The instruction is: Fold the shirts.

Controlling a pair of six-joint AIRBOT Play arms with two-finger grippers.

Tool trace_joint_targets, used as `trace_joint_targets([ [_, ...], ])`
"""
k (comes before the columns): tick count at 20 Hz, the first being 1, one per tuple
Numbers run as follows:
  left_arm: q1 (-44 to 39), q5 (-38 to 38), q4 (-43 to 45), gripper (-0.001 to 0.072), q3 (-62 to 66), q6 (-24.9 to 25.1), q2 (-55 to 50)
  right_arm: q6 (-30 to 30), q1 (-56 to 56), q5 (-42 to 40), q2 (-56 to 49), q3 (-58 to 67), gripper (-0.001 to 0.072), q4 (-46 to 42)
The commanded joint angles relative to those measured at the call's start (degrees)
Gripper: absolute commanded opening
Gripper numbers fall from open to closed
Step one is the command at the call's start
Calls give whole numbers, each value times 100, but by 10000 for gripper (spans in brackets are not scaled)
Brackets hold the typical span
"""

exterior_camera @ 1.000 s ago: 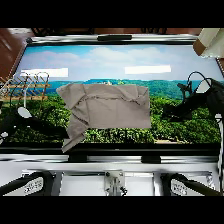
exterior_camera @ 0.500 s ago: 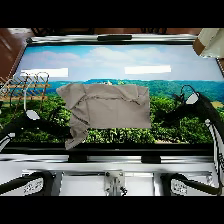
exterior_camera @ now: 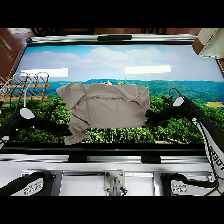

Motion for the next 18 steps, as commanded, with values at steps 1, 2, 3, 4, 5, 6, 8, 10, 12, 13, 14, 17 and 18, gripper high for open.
trace_joint_targets([
  [1, 2, -210, -4, 33, 365, -4, 319, -22, 42, 66, 11, 57, 65, 385],
  [2, 2, -306, 11, 32, 560, -2, 420, -188, 42, 210, 96, 184, 65, 385],
  [3, 2, -352, 44, 31, 852, -4, 584, -393, 42, 391, 286, 404, 64, 376],
  [4, 7, -413, 59, 30, 1263, -2, 800, -533, 31, 531, 553, 697, 64, 350],
  [5, 48, -520, 59, 30, 1836, -9, 1051, -597, 31, 627, 925, 1128, 64, 269],
  [6, 125, -586, 59, 30, 2496, -39, 1296, -599, 31, 645, 1360, 1676, 64, 157],
  [8, 411, -420, 59, 31, 4175, -363, 1814, -726, 31, 378, 2218, 2914, 64, -2],
  [10, 750, 173, 59, 31, 5884, -675, 2236, -732, 31, -402, 3077, 4157, 64, -205],
  [12, 964, 710, 59, 31, 7152, -684, 2575, -734, 31, -1233, 3832, 5001, 64, -313],
  [13, 1010, 892, 57, 31, 7530, -767, 2717, -732, 31, -1519, 4138, 5195, 64, -310],
  [14, 1040, 1060, 59, 31, 7761, -907, 2892, -732, 31, -1674, 4428, 5318, 64, -313],
  [17, 1051, 1115, 356, 31, 7794, -1025, 3263, -610, 31, -1292, 4944, 5340, 64, -586],
  [18, 1051, 955, 656, 31, 7790, -1174, 3292, -466, 31, -916, 4990, 5340, 64, -802],
])
